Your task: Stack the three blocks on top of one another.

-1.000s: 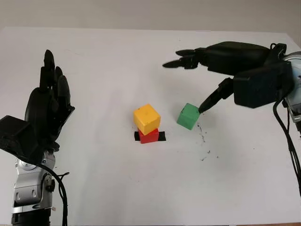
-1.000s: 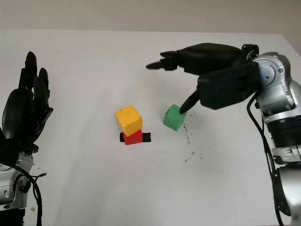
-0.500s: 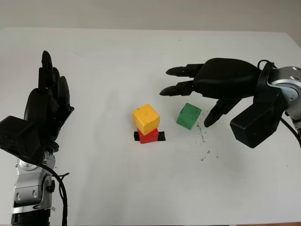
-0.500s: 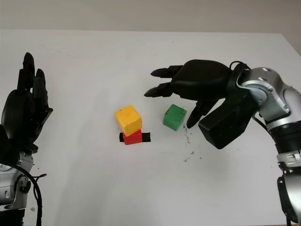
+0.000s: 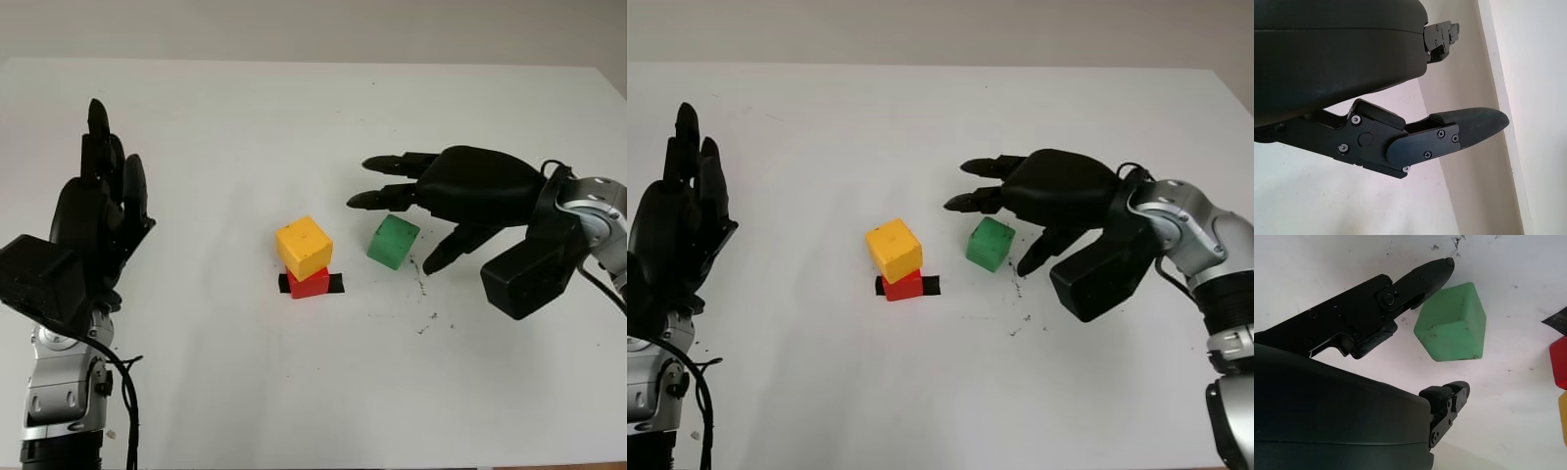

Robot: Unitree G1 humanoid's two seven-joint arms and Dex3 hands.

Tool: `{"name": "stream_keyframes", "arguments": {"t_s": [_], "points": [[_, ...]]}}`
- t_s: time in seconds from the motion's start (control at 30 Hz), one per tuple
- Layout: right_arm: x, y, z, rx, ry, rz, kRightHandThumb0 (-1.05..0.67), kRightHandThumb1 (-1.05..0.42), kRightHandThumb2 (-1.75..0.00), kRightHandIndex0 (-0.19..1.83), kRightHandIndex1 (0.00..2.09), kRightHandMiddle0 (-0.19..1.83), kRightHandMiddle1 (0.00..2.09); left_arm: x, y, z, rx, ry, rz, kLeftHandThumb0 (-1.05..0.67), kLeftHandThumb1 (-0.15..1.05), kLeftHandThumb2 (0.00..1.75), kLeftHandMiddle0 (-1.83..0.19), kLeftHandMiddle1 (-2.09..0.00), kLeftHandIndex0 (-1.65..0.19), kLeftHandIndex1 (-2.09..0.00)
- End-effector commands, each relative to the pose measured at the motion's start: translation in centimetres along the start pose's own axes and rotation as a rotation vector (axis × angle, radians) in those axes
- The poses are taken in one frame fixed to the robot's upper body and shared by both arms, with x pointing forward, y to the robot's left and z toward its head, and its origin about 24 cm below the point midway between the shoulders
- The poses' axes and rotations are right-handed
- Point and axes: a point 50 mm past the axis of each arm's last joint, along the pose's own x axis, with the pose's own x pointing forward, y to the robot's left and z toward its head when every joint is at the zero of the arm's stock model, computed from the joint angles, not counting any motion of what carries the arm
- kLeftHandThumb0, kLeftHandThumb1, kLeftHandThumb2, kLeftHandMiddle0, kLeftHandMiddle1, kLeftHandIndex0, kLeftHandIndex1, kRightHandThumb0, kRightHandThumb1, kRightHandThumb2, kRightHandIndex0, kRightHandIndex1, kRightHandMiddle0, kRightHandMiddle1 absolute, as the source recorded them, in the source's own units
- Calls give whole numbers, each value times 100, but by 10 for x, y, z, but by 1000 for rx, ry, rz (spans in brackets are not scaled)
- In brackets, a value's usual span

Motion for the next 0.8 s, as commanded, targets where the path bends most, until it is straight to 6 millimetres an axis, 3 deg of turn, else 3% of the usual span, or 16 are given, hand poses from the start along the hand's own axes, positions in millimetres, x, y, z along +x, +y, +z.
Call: {"name": "stream_keyframes", "arguments": {"t_s": [0.0,0.4,0.53,0.77], "points": [[3,-3,0,-5,-13,-19,-56,-81,-6,14,6,42,9,0,0,4,25,-27,-7,-75,105,68,19,0,19,0],[12,2,-5,32,-34,-81,-46,-87,-6,22,9,67,24,-3,-2,4,38,-21,-14,-75,105,67,19,-1,19,0],[15,3,-5,55,-39,-95,-44,-91,-6,27,6,48,79,-3,-3,3,38,-17,-12,-76,105,66,19,-2,19,0],[17,3,-3,94,-59,-131,-40,-94,-6,31,7,46,111,-4,-6,2,35,-12,-5,-76,105,64,18,-4,19,0]]}}
